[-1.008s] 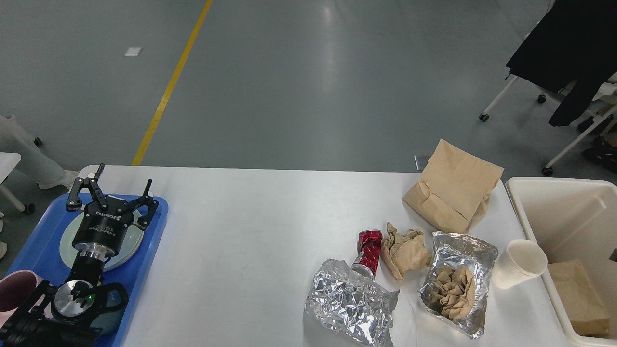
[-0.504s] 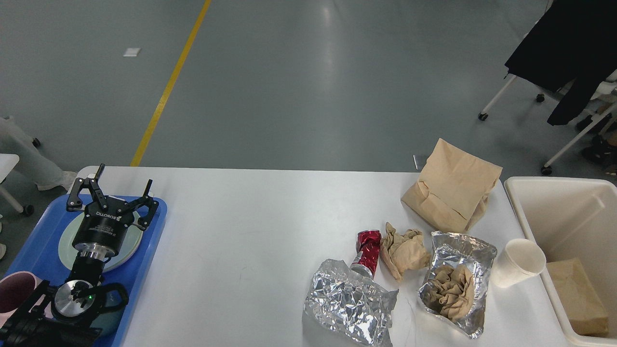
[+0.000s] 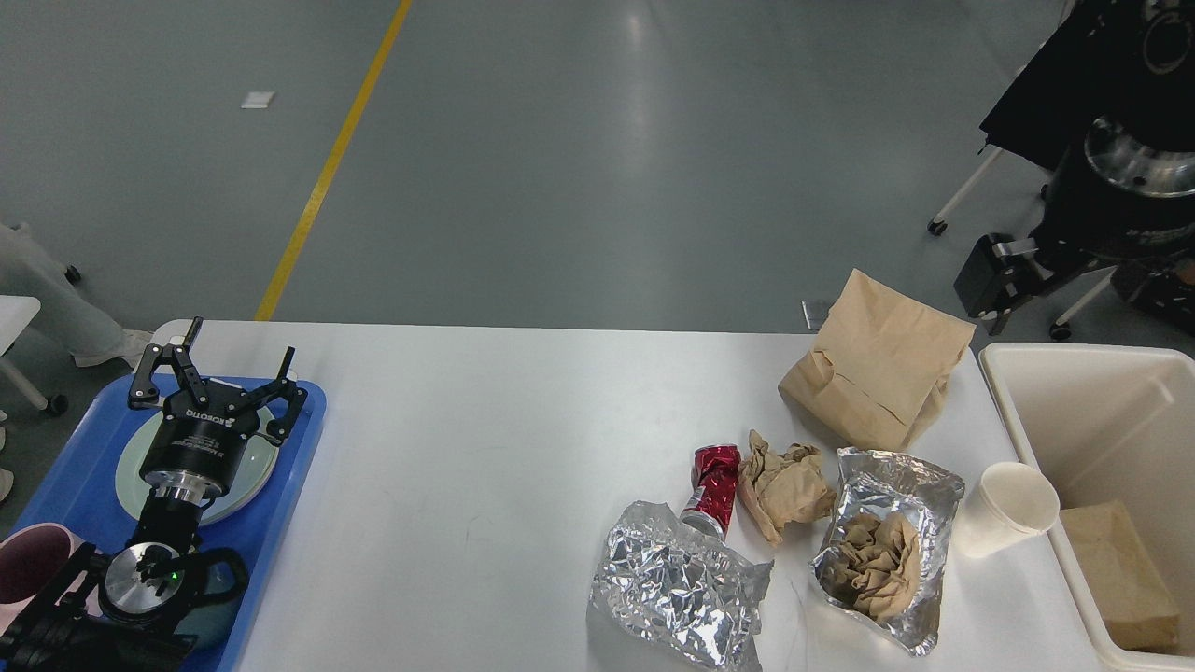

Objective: Tidy desktop
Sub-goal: 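Raise the right gripper out of the white bin, then move the right gripper over the second brown paper bag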

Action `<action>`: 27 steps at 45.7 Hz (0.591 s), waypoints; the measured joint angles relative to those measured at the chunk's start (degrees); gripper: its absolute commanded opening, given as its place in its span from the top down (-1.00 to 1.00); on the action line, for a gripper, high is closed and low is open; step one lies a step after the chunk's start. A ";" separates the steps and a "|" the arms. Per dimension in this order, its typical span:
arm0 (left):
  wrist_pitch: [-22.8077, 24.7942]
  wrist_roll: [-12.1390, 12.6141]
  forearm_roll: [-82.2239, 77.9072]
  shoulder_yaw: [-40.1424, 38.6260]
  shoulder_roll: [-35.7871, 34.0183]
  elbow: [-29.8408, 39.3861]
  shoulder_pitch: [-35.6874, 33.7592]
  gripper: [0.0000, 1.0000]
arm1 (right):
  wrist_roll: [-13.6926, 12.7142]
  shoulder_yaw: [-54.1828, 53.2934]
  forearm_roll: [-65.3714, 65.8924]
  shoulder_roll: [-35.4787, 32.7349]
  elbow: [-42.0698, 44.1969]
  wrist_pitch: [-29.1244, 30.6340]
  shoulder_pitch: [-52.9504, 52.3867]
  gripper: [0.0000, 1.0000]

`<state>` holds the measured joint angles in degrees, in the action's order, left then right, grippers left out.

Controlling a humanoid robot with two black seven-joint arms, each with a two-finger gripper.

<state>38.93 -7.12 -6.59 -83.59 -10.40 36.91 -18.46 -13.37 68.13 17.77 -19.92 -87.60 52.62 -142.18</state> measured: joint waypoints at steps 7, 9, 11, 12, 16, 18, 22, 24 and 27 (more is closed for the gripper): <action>0.00 0.00 0.00 0.00 0.00 0.00 0.00 -0.93 | 0.01 -2.54 -0.18 -0.17 -4.52 -1.23 -1.51 -1.00; 0.00 0.00 0.00 0.00 0.00 0.00 0.00 -0.93 | 0.01 -2.60 -0.18 -0.19 -4.71 -1.63 -1.51 -1.00; 0.00 0.00 0.00 0.00 0.00 0.00 0.00 -0.93 | 0.01 -2.62 -0.16 -0.20 -4.77 -1.91 -1.51 -1.00; 0.00 0.00 0.00 0.00 0.01 0.00 0.00 -0.93 | 0.01 -2.62 -0.13 -0.21 -4.77 -2.02 -1.51 -1.00; 0.00 0.00 0.00 0.00 0.02 0.01 0.00 -0.93 | 0.01 -2.70 -0.05 -0.21 -4.68 -3.26 -1.34 -1.00; 0.00 0.00 0.00 0.00 0.02 0.01 0.00 -0.93 | 0.01 -2.80 -0.04 -0.19 -4.56 -4.71 -0.94 -1.00; 0.00 0.00 0.00 0.00 0.03 0.03 0.00 -0.93 | 0.01 -2.95 -0.09 0.18 -3.78 -9.68 0.99 -1.00; 0.00 0.00 0.00 0.03 0.03 0.06 0.00 -0.93 | 0.01 -3.18 -0.15 0.59 -2.41 -14.48 3.25 -1.00; 0.00 0.00 0.00 0.08 0.03 0.06 0.00 -0.93 | 0.01 -3.65 -0.17 1.70 -0.21 -21.40 7.09 -1.00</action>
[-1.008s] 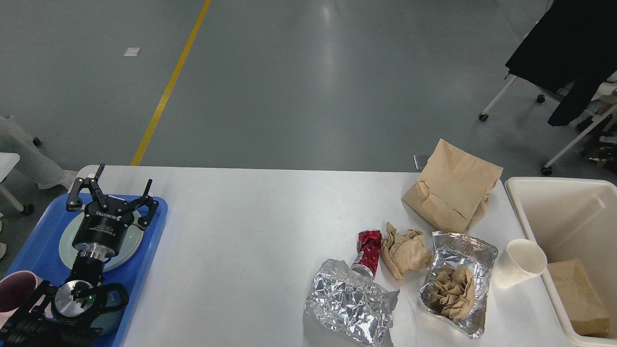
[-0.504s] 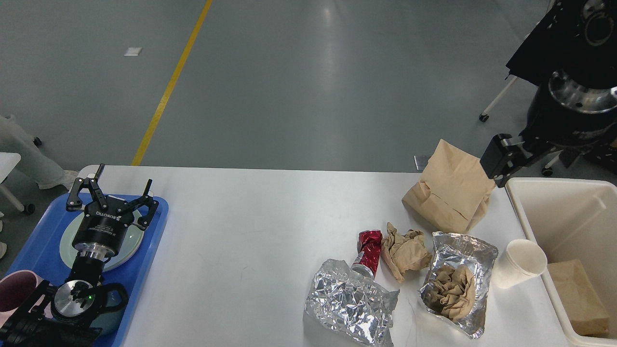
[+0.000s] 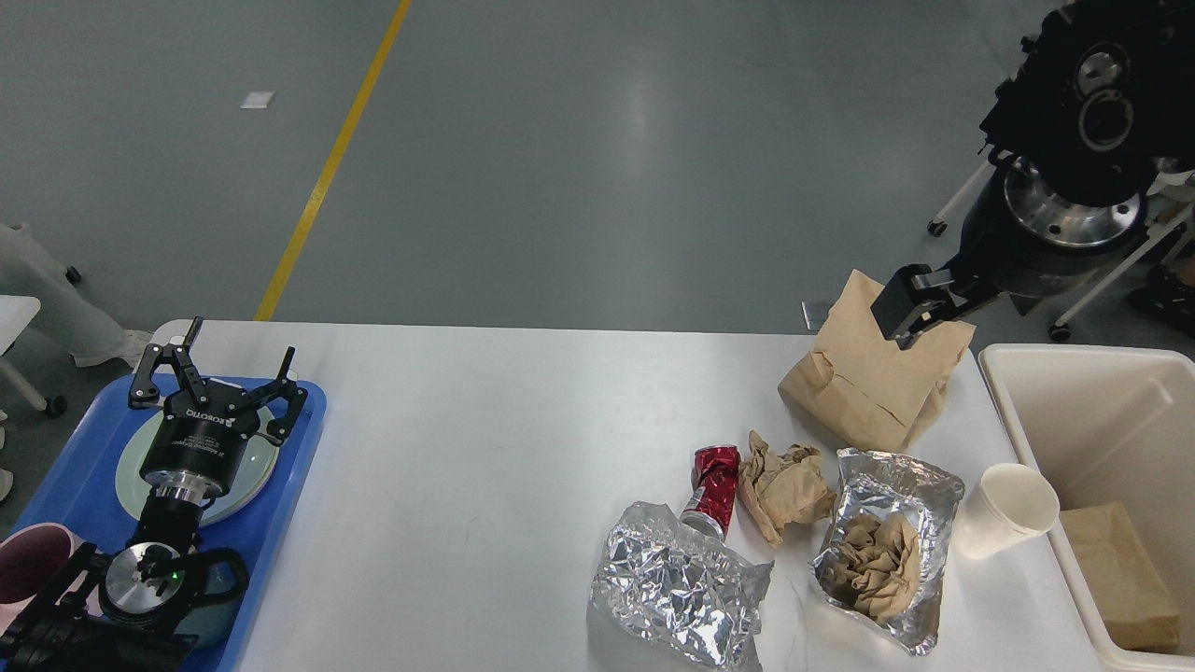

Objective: Tidy desktop
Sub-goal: 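Move the right gripper over the second brown paper bag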

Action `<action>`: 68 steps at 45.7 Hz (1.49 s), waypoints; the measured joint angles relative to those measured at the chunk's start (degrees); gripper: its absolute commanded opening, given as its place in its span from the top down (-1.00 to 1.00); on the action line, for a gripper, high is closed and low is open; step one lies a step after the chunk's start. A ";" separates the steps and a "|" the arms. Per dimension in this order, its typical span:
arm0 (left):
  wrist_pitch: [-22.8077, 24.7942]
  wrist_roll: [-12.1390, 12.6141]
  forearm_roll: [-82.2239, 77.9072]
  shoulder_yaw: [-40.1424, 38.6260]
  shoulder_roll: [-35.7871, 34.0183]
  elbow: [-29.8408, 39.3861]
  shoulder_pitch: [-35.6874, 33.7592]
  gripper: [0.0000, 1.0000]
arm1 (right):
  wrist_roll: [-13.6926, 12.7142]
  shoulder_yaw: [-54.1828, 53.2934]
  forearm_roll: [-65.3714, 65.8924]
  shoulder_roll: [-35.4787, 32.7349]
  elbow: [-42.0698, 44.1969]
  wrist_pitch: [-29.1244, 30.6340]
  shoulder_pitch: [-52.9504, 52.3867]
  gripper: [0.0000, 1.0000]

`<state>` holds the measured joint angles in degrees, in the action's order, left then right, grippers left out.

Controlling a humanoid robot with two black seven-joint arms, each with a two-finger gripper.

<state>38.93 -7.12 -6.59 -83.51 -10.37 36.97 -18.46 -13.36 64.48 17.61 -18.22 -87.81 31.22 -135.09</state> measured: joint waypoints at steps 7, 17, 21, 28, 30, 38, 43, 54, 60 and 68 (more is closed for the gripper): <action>0.00 0.00 0.00 0.03 0.00 0.02 0.00 -0.93 | 0.15 -1.58 -0.03 3.14 9.81 -12.83 12.66 -1.00; 0.00 0.05 0.00 0.03 0.00 0.04 0.00 -0.93 | 0.14 -9.94 0.13 5.26 31.29 -16.13 33.40 -1.00; 0.00 0.06 0.00 0.03 0.00 0.04 0.00 -0.93 | 0.11 -11.17 0.29 7.32 40.58 -17.11 41.16 -1.00; 0.00 0.06 0.00 0.03 0.00 0.04 0.00 -0.93 | 0.33 -12.02 0.31 13.12 57.34 -18.39 53.49 -1.00; 0.00 0.06 0.00 0.02 0.00 0.04 0.00 -0.93 | 0.34 -12.68 0.24 14.94 61.64 -19.53 56.50 -1.00; 0.00 0.02 0.00 0.01 0.00 0.04 -0.01 -0.93 | 0.49 -14.44 0.29 22.58 76.96 -26.77 70.04 -1.00; 0.00 0.01 0.00 0.01 -0.01 0.04 -0.01 -0.93 | 0.53 -14.31 1.05 24.32 79.47 -30.08 74.33 -0.99; 0.00 0.01 0.00 0.03 -0.01 0.03 -0.01 -0.93 | 0.53 -13.19 2.58 24.89 80.43 -35.18 79.70 -0.95; 0.00 0.00 0.00 0.03 -0.04 0.00 -0.01 -0.93 | 0.54 -13.15 2.66 25.39 80.43 -35.78 80.12 -0.86; 0.00 -0.01 0.00 0.03 -0.04 -0.05 -0.01 -0.93 | 0.54 -13.23 2.76 25.67 80.44 -36.21 81.58 -0.70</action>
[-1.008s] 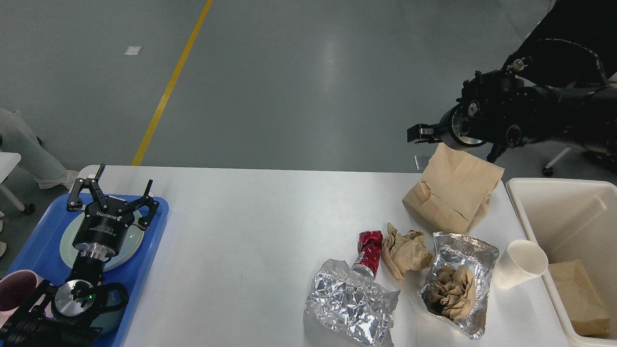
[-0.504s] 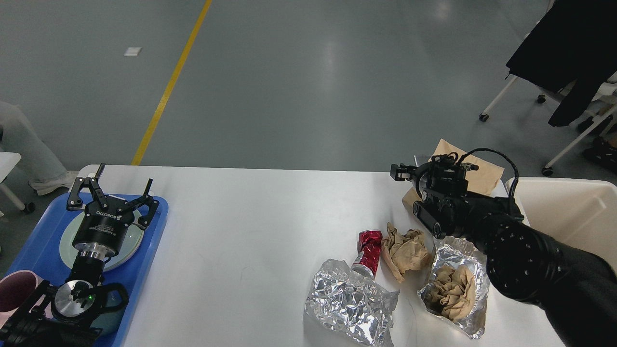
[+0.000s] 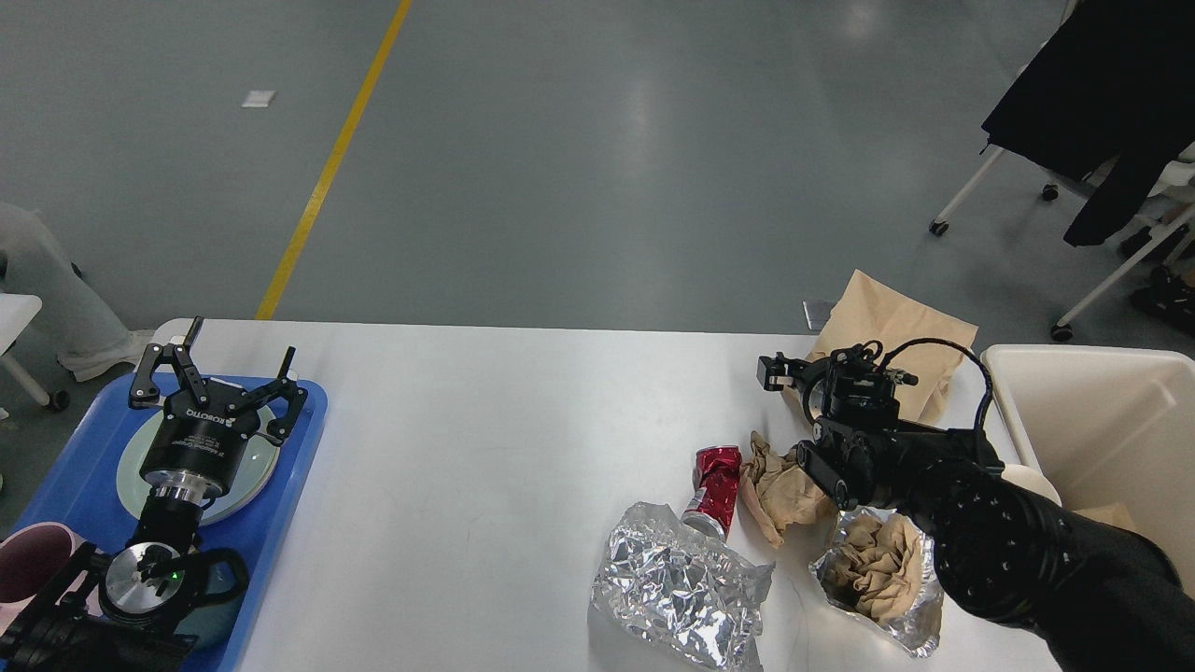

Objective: Tidy desktop
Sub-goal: 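Move the right gripper over the second brown paper bag, then grasp the second paper bag with the right gripper and lift it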

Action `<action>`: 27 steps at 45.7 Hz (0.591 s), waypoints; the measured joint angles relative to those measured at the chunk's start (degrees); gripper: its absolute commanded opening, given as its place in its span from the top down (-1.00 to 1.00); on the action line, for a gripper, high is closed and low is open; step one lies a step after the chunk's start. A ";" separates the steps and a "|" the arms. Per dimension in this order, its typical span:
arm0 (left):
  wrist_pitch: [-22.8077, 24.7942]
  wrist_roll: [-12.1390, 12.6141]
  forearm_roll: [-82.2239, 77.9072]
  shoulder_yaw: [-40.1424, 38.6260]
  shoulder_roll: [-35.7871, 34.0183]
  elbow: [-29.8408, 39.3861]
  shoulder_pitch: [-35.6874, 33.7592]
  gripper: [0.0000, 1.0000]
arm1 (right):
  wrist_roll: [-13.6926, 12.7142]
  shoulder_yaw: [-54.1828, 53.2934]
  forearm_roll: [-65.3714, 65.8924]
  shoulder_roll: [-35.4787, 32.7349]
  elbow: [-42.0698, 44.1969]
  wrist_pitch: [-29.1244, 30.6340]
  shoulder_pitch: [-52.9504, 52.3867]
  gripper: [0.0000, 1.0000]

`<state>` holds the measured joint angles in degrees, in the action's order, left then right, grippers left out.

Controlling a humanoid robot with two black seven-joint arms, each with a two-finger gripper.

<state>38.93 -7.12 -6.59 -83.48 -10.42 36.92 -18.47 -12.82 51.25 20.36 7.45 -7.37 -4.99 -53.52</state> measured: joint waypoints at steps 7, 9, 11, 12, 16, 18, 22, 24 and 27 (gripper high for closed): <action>0.00 0.00 0.00 0.00 0.00 -0.01 0.00 -0.93 | 0.00 0.30 0.04 -0.32 0.09 -0.95 1.55 -0.69; 0.00 0.00 0.00 0.00 0.00 -0.01 0.00 -0.93 | 0.00 0.35 0.07 -0.50 0.09 -1.26 1.76 -0.69; 0.00 0.00 0.00 0.00 0.00 -0.01 0.00 -0.93 | 0.00 0.39 0.09 -0.81 0.11 -1.53 1.91 -0.69; 0.00 0.00 0.00 0.00 0.00 -0.01 0.00 -0.93 | 0.00 0.41 0.09 -0.94 0.18 -1.60 1.94 -0.69; 0.00 0.00 0.00 0.00 0.00 -0.01 0.00 -0.93 | -0.01 0.45 0.20 -1.23 0.57 -1.76 2.01 -0.60; 0.00 0.00 0.00 0.00 0.00 -0.01 0.00 -0.93 | -0.01 0.49 0.34 -1.27 0.64 -1.77 2.07 -0.59; 0.00 0.00 0.00 0.00 0.00 -0.01 0.00 -0.93 | 0.00 0.49 0.98 -1.29 0.69 -1.78 2.32 -0.58; 0.00 0.00 0.00 0.00 0.00 -0.01 0.01 -0.93 | 0.00 0.46 1.34 -1.29 0.69 -1.78 2.58 -0.58; 0.00 0.00 0.00 0.00 0.00 -0.01 0.01 -0.93 | 0.00 0.31 1.64 -1.28 0.67 -1.78 2.81 -0.58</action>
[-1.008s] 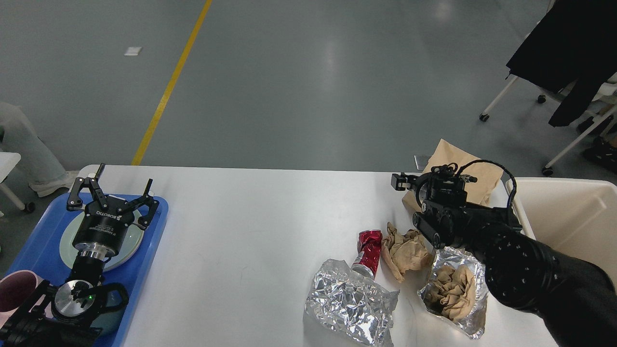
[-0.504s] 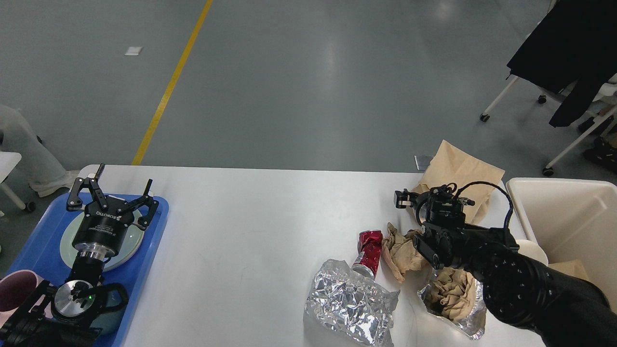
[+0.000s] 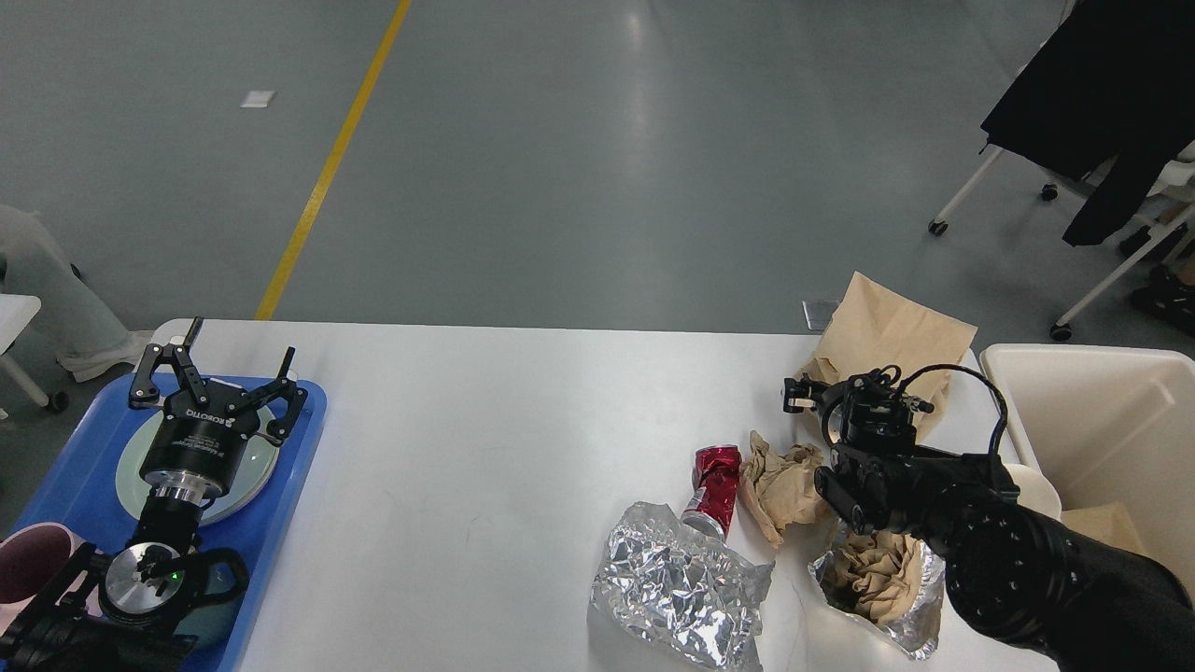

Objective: Tidy desktop
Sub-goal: 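Grasp the second paper bag with the right gripper and lift it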

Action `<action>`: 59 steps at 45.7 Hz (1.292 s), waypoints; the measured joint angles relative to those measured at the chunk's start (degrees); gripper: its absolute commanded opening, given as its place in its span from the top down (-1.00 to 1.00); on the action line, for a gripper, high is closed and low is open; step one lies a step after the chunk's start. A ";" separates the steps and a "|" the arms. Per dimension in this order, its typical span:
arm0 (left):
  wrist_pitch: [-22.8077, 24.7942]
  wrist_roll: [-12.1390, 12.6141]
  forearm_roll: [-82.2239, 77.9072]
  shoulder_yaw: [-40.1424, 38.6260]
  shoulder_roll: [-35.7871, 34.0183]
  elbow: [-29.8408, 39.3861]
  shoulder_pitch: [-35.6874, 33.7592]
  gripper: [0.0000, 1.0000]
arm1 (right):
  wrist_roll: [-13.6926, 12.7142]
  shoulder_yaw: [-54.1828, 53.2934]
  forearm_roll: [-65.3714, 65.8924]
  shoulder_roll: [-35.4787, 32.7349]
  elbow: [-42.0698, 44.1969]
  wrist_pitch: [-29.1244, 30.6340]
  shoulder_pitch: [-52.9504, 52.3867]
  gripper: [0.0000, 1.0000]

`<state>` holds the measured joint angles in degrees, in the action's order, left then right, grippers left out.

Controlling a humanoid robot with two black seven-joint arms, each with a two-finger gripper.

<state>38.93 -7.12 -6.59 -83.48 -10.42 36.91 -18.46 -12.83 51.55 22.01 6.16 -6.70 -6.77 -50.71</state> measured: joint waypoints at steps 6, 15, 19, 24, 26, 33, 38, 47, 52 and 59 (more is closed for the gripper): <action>0.00 0.00 0.00 0.00 0.00 0.00 0.00 -0.93 | 0.00 -0.13 0.21 0.21 -0.34 0.00 0.48 -0.36; 0.00 0.00 0.00 0.00 0.02 0.00 0.00 -0.93 | 0.00 -0.25 0.23 0.32 -0.56 0.10 1.08 0.53; 0.00 0.00 0.00 0.00 0.02 0.00 0.00 -0.93 | 0.00 -0.30 0.23 0.25 -0.61 0.17 1.12 0.98; 0.00 0.00 0.00 -0.01 0.02 0.00 0.00 -0.93 | -0.01 -0.36 0.18 0.28 -0.69 0.34 1.13 1.00; 0.00 0.00 0.00 -0.01 0.02 0.00 0.00 -0.93 | -0.03 -0.50 0.12 0.31 -0.74 0.43 1.14 1.00; 0.00 0.00 0.00 -0.01 0.02 0.03 0.00 -0.93 | -0.09 -0.99 -0.01 0.36 -0.77 0.72 1.56 1.00; 0.00 0.00 0.00 -0.01 0.03 0.05 0.00 -0.93 | -0.19 -1.02 -0.05 0.48 -0.77 0.92 1.60 1.00; 0.00 0.00 0.00 -0.01 0.04 0.05 0.00 -0.93 | -0.35 -1.68 -0.12 0.51 -0.77 1.00 1.56 1.00; 0.00 0.00 0.00 -0.01 0.04 0.05 0.00 -0.93 | -0.55 -2.22 -0.22 0.25 -0.95 1.42 0.55 1.00; 0.00 0.00 0.00 -0.01 0.04 0.05 0.00 -0.93 | -0.73 -3.10 -0.75 -1.74 -3.10 5.35 -5.08 1.00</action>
<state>38.93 -7.12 -6.59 -83.50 -10.38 36.96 -18.46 -13.56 48.45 21.26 4.42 -9.81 -1.41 -55.79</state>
